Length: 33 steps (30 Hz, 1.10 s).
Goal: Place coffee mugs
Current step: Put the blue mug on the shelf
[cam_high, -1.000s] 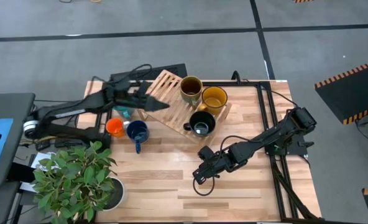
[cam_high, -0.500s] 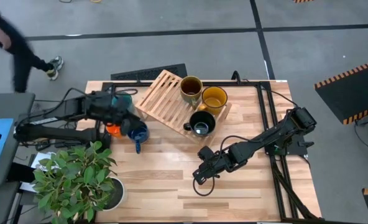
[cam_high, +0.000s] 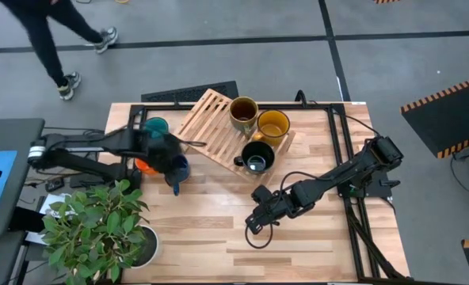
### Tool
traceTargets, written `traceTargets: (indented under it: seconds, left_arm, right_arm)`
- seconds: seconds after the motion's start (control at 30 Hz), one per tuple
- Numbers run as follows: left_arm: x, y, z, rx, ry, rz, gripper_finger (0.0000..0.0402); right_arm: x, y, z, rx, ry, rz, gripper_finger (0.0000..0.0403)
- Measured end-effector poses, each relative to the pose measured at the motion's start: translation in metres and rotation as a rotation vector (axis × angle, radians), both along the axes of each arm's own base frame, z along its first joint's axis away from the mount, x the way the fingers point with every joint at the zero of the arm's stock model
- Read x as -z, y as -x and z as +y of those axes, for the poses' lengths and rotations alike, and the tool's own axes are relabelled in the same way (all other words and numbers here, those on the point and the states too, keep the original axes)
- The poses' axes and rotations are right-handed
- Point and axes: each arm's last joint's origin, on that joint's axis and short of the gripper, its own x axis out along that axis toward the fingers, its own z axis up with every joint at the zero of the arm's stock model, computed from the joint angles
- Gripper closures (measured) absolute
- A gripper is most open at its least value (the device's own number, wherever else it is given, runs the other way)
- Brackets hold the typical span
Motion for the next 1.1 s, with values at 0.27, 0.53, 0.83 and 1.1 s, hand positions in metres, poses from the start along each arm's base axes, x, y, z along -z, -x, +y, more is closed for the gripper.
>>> traceTargets:
  seconds: [0.27, 0.53, 0.83, 1.1]
  left_arm:
    - [0.014, -0.019, -0.011, 0.087, -0.105, 0.056, 0.017]
    - [0.051, -0.012, -0.014, 0.063, -0.125, 0.116, 0.017]
    - [0.073, -0.011, -0.012, 0.024, -0.156, 0.084, 0.017]
    - [0.08, -0.008, -0.014, 0.033, -0.114, 0.1, 0.0275]
  right_arm:
    - [0.0, -0.001, -0.001, 0.002, 0.001, 0.0, 0.034]
    - [0.0, 0.0, -0.001, 0.002, 0.002, 0.0, 0.034]
    - [0.0, -0.001, -0.002, 0.004, 0.002, -0.001, 0.034]
    - [0.0, -0.001, -0.002, 0.005, 0.002, -0.001, 0.034]
